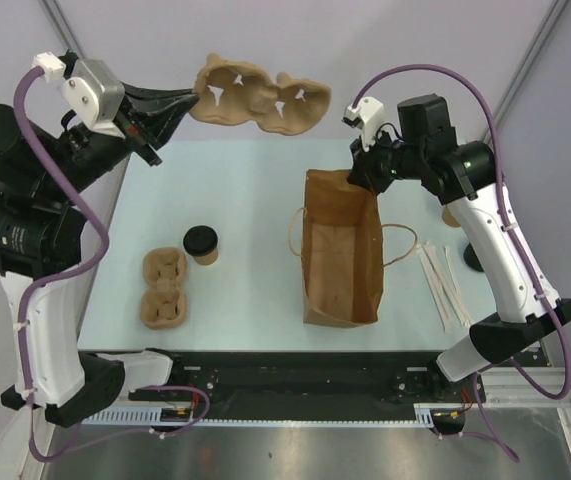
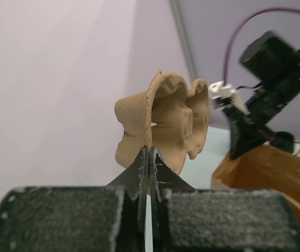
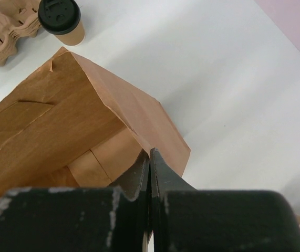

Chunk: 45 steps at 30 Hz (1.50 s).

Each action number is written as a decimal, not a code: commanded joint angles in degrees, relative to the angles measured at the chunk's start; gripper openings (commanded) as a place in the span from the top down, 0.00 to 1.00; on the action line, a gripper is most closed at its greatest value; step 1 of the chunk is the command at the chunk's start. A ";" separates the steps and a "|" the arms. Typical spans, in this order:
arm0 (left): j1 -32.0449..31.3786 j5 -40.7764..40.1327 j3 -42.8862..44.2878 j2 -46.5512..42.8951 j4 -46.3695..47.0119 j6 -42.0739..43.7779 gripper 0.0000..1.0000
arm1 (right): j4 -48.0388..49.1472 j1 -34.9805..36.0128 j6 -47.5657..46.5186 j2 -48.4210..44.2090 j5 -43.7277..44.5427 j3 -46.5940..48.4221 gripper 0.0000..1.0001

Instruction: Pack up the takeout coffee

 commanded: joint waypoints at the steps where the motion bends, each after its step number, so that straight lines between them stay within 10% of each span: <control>1: -5.77 1.85 2.05 0.83 -1.74 -1.96 1.00 | 1.84 1.41 0.75 0.28 2.16 0.84 1.00; 15: -17.28 1.59 0.38 1.71 -16.85 12.80 1.00 | 0.61 2.90 1.98 1.16 5.77 3.03 1.00; 29: -46.55 -29.34 4.26 7.69 -31.89 39.60 1.00 | 1.14 6.50 1.72 0.81 11.04 2.42 1.00; 45: -49.46 -34.28 4.95 14.98 -41.03 35.49 1.00 | 3.25 8.79 4.96 -1.48 12.28 -0.74 1.00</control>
